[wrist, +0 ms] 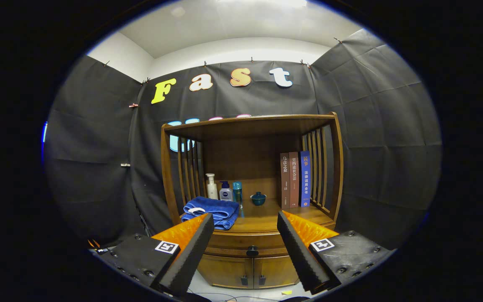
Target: Pull open the drawer, take out the items inside it, and place them on the countertop above the cabinet.
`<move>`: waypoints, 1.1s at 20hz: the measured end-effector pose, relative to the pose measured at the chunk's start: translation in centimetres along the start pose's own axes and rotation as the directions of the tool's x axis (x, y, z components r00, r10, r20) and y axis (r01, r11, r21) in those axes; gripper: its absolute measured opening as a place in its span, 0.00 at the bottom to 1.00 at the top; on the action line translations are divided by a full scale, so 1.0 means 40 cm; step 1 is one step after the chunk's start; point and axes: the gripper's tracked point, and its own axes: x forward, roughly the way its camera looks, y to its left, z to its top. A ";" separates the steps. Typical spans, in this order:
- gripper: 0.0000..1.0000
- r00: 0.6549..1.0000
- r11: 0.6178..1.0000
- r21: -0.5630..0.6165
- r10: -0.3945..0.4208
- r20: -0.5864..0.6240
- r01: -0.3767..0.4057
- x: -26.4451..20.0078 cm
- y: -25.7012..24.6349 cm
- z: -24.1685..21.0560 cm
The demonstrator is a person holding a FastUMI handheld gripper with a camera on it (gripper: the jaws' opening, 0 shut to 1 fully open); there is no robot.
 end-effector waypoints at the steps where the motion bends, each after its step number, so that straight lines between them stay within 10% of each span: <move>1: 0.98 1.000 1.000 -0.001 0.000 -0.002 0.000 0.004 0.001 -0.002; 22: 0.98 0.988 0.999 0.002 -0.032 -0.152 0.032 0.163 -0.032 -0.233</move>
